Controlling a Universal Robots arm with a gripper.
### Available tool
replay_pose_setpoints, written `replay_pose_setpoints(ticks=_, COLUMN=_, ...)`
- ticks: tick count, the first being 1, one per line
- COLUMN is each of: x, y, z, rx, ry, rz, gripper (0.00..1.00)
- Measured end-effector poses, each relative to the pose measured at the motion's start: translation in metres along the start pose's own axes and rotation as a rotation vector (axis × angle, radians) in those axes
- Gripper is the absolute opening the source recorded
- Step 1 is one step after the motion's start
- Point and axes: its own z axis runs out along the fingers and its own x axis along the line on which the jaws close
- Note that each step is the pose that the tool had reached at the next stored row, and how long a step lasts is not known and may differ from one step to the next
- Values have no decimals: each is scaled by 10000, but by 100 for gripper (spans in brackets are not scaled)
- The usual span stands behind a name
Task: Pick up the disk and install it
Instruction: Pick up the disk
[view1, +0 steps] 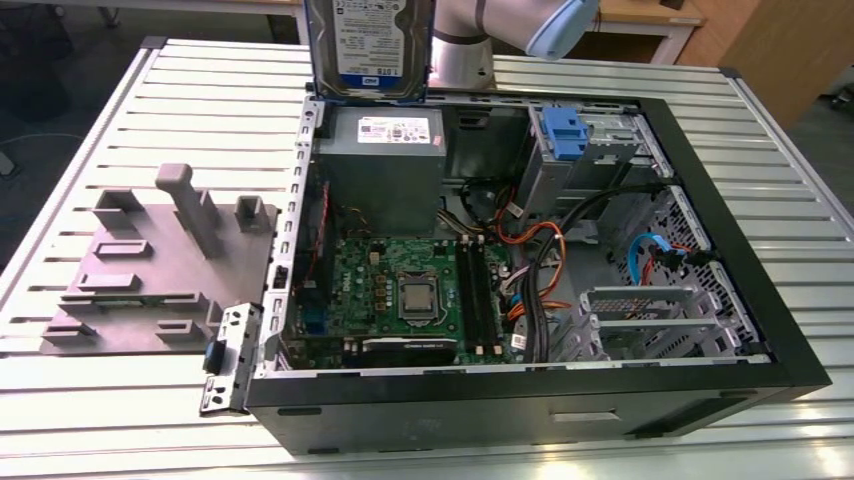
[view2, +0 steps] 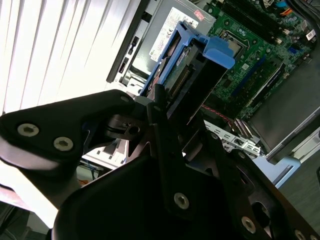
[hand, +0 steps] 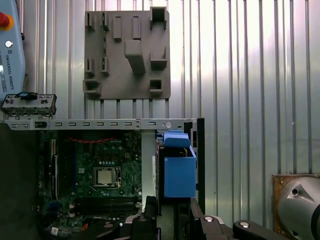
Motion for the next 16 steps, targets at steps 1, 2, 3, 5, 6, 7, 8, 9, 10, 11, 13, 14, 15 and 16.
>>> replay_pose_setpoints(ticks=1, x=0, y=0, z=0, rx=-1, ry=0, rz=0, gripper=35)
replay_pose_setpoints(ticks=2, x=0, y=-1, z=1, rx=-13, ry=-1, rz=-1, gripper=35)
replay_pose_setpoints(ticks=3, x=0, y=-1, z=1, rx=-50, ry=0, rz=-1, gripper=35)
replay_pose_setpoints(ticks=5, x=0, y=0, z=0, rx=-127, ry=4, rz=2, gripper=35)
replay_pose_setpoints(ticks=6, x=0, y=0, z=1, rx=-146, ry=3, rz=3, gripper=35)
replay_pose_setpoints(ticks=7, x=0, y=0, z=1, rx=-146, ry=3, rz=4, gripper=35)
replay_pose_setpoints(ticks=8, x=0, y=0, z=0, rx=-147, ry=3, rz=4, gripper=35)
replay_pose_setpoints(ticks=9, x=0, y=0, z=0, rx=-148, ry=4, rz=3, gripper=35)
replay_pose_setpoints(ticks=10, x=0, y=0, z=0, rx=-148, ry=3, rz=3, gripper=35)
replay_pose_setpoints(ticks=11, x=0, y=0, z=0, rx=-148, ry=3, rz=3, gripper=35)
replay_pose_setpoints(ticks=13, x=0, y=0, z=0, rx=-148, ry=3, rz=3, gripper=35)
replay_pose_setpoints(ticks=14, x=0, y=0, z=0, rx=-149, ry=3, rz=3, gripper=35)
replay_pose_setpoints(ticks=15, x=0, y=0, z=1, rx=-149, ry=3, rz=4, gripper=35)
replay_pose_setpoints(ticks=16, x=0, y=-1, z=0, rx=-149, ry=3, rz=3, gripper=35)
